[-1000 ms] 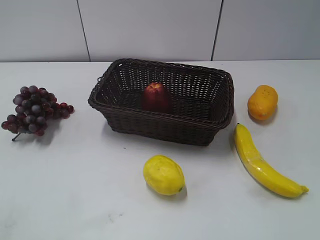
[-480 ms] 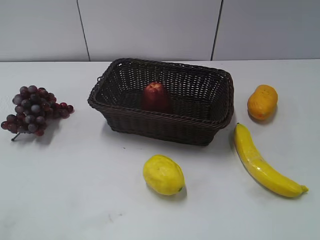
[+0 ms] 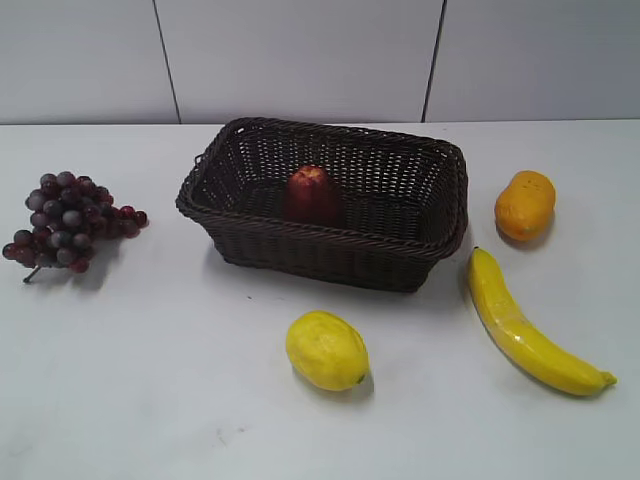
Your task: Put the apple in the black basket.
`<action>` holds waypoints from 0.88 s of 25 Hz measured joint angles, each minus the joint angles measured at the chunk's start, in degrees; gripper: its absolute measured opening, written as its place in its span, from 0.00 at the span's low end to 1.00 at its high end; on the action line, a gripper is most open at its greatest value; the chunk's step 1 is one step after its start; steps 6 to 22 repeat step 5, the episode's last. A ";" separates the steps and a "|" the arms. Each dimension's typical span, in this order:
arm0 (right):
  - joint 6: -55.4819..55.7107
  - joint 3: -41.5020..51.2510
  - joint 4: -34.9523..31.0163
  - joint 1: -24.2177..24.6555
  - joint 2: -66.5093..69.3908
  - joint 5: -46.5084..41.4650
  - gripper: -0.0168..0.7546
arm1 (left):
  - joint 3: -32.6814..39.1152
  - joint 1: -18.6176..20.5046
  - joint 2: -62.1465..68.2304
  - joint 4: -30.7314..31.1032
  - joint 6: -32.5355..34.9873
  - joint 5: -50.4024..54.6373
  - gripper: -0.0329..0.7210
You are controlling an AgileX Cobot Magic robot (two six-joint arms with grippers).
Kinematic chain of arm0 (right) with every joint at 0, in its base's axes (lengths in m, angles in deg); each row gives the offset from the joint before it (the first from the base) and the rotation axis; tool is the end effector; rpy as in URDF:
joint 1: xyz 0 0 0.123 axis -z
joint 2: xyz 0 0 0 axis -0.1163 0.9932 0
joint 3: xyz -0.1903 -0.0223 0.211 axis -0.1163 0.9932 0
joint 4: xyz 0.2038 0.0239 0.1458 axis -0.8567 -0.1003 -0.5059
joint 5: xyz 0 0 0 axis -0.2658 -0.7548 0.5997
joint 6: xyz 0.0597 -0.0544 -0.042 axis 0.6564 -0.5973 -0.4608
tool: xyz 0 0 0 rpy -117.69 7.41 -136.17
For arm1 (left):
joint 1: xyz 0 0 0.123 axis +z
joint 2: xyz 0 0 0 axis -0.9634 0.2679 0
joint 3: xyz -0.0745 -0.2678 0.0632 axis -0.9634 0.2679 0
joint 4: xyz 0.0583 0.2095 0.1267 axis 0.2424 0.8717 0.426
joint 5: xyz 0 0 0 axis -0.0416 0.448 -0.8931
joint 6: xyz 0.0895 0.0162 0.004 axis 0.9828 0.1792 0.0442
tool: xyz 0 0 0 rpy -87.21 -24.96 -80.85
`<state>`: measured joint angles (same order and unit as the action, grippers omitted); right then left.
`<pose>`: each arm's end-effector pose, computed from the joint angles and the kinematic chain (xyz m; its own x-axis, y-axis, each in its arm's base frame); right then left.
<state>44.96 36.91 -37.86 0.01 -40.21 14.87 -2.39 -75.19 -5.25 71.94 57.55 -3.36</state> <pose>-0.0034 -0.0089 0.2785 -0.4312 -0.0036 -0.9022 -0.0123 0.9999 0.0019 -0.0053 -0.0124 0.2710 -0.4819 0.0371 -0.8754 0.1466 0.9884 -0.0389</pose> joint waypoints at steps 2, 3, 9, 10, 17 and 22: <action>0.00 0.00 0.00 0.00 0.00 0.00 0.78 | 0.00 0.00 0.00 0.00 0.00 0.00 0.59; 0.00 0.00 0.00 0.00 0.00 0.00 0.78 | 0.00 0.00 0.00 0.00 0.00 0.00 0.58; 0.00 0.00 0.00 0.00 0.00 0.00 0.78 | 0.00 0.00 0.00 0.00 0.00 0.00 0.56; 0.00 0.00 0.00 0.00 0.00 0.00 0.78 | 0.00 0.00 0.00 0.00 0.00 0.00 0.56; 0.00 0.00 0.00 0.00 0.00 0.00 0.78 | 0.00 0.00 0.00 0.00 0.00 0.00 0.56; 0.00 0.00 0.00 0.00 0.00 0.00 0.78 | 0.00 0.00 0.00 0.00 0.00 0.00 0.56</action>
